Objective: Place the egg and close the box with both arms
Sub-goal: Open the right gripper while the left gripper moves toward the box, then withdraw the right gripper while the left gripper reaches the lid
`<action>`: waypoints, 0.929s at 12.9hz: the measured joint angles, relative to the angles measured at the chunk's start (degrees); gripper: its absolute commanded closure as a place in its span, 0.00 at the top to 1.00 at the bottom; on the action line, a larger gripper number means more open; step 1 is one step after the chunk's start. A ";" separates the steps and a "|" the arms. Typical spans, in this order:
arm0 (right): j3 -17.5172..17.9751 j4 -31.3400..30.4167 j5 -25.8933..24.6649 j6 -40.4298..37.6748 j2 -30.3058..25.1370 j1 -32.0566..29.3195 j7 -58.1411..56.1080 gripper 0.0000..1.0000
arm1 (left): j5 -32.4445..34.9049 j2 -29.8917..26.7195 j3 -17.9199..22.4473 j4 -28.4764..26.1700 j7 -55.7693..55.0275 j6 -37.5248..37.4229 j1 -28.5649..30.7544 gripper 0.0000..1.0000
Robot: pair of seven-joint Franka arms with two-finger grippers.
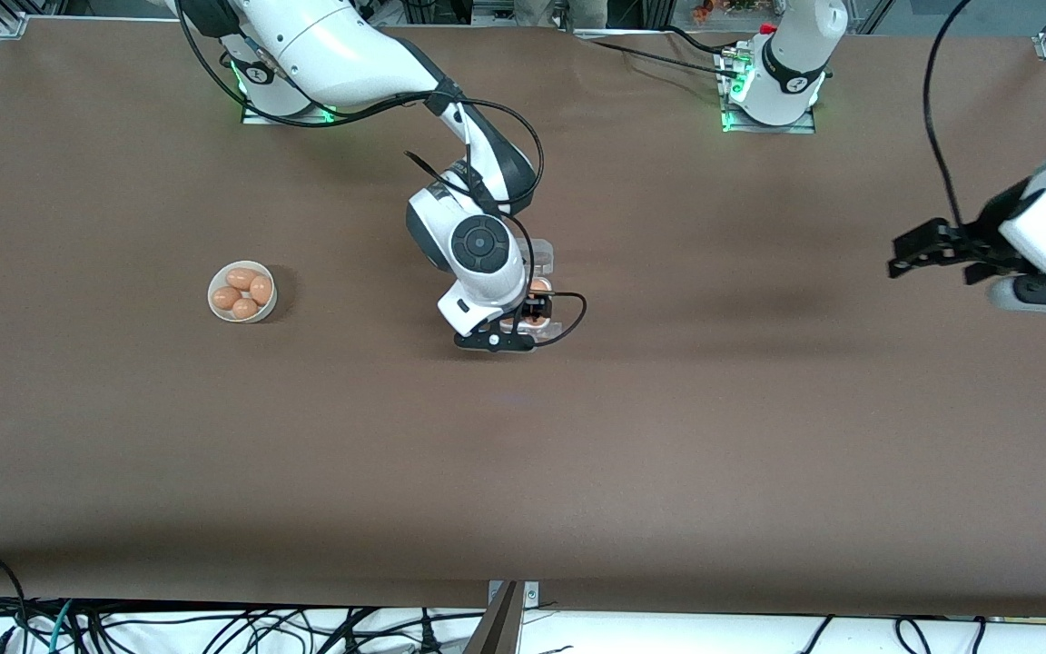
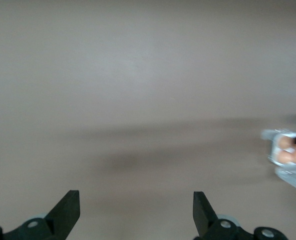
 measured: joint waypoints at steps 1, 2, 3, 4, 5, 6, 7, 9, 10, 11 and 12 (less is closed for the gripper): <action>-0.30 0.81 -0.09 -1.65 -0.08 -0.04 0.00 1.00 | -2.50 0.19 -0.10 -0.03 -1.93 -1.46 -1.56 0.97; -0.80 1.69 -0.38 -3.44 -0.56 -0.17 -0.01 1.00 | -4.26 0.54 -0.20 -0.06 -4.74 -2.63 -3.66 0.89; -1.66 2.27 -0.62 -6.05 -1.87 -0.30 -0.49 1.00 | -5.40 1.03 -0.30 -0.12 -8.28 -3.58 -6.42 0.83; -3.05 2.47 -0.63 -10.23 -4.09 -0.43 -1.83 1.00 | -5.85 1.68 -0.42 -0.17 -12.63 -4.16 -10.03 0.70; -4.60 2.45 -0.62 -14.45 -6.73 -0.64 -3.60 1.00 | -6.02 2.55 -0.54 -0.21 -17.31 -4.25 -14.14 0.60; -6.34 2.25 -0.60 -18.07 -9.56 -0.88 -5.21 1.00 | -6.31 3.52 -0.67 -0.24 -22.07 -4.25 -18.33 0.50; -8.00 1.48 -0.57 -20.71 -12.51 -1.16 -6.77 1.00 | -6.91 4.64 -0.79 -0.25 -26.37 -4.21 -22.20 0.39; -11.57 -3.01 -0.49 -22.98 -19.27 -1.58 -11.14 1.00 | -8.45 7.07 -0.88 -0.25 -32.32 -3.98 -27.94 0.26; -13.64 -6.49 -0.46 -23.32 -23.05 -1.67 -13.71 1.00 | -9.79 8.47 -0.86 -0.28 -34.17 -3.56 -29.73 0.24; -15.87 -10.16 -0.45 -23.54 -26.88 -1.74 -16.30 1.00 | -11.38 10.30 -0.83 -0.32 -35.87 -2.66 -31.15 0.24; -18.18 -13.57 -0.45 -24.02 -30.47 -1.81 -18.84 1.00 | -12.91 12.46 -0.80 -0.36 -37.51 -1.62 -32.41 0.23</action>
